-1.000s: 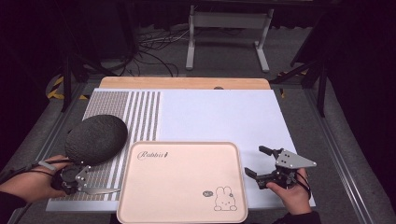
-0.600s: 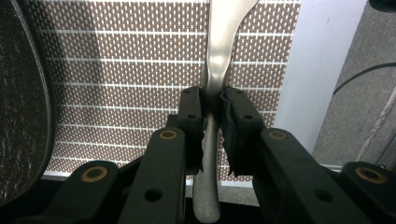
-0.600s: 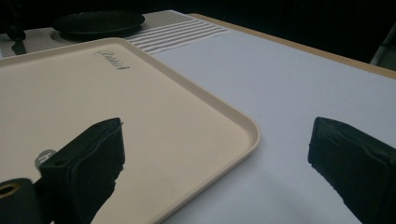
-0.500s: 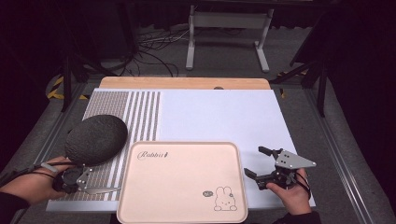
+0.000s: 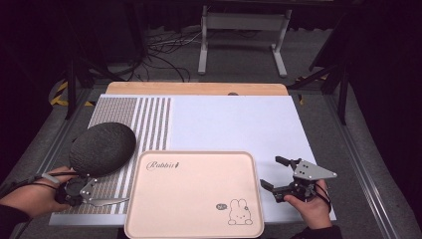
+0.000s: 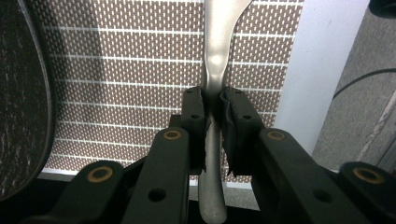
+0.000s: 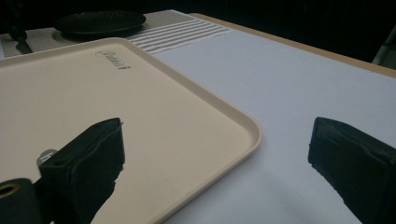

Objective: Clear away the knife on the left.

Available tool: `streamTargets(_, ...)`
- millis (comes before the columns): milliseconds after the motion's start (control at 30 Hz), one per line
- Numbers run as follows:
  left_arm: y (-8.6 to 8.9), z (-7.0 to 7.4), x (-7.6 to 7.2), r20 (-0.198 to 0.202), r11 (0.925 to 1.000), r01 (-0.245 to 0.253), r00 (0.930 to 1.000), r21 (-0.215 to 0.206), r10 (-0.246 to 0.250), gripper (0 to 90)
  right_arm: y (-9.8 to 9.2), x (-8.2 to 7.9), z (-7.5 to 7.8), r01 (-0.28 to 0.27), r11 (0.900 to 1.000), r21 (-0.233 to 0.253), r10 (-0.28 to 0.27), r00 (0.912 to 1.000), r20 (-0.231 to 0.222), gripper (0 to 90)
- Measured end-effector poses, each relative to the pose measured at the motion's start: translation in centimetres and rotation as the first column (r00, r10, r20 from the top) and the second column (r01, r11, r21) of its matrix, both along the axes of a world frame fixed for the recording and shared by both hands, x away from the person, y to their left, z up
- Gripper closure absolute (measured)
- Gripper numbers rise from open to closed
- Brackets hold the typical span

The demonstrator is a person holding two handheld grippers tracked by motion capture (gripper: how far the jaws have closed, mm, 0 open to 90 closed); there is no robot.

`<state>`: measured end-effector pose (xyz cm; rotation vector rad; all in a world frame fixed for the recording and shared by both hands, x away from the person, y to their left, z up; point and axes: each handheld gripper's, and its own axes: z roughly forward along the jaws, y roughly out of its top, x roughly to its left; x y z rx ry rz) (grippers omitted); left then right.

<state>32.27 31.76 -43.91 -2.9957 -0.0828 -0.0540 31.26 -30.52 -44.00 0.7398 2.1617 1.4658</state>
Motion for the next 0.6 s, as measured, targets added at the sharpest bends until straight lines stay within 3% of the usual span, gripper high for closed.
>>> streamTargets(200,0.4,1.5,0.1,0.021,0.9993,-0.027,0.9994,-0.027,0.027,80.1,0.0,0.0,0.0,-0.003,1.0,-0.001,0.003,1.0,0.001,4.8)
streamTargets(333,0.4,3.0,0.1,0.036,0.9944,-0.072,0.9965,-0.077,0.075,80.2,0.0,0.0,0.0,-0.003,1.0,0.001,0.003,1.0,0.001,4.8)
streamTargets(400,0.3,3.5,0.2,0.012,0.9863,-0.131,0.991,-0.1,0.133,80.2,0.0,0.0,0.0,-0.003,1.0,0.002,0.003,1.0,0.001,4.8)
streamTargets(533,-0.1,3.9,0.4,-0.004,0.975,-0.191,0.9814,-0.113,0.192,80.2,-0.1,0.0,0.1,0.001,1.0,0.004,-0.001,1.0,-0.002,4.7)
streamTargets(600,-0.2,4.3,0.5,-0.014,0.9638,-0.228,0.9736,-0.139,0.228,80.2,-0.1,0.0,0.1,0.002,1.0,0.007,-0.002,1.0,-0.004,4.7)
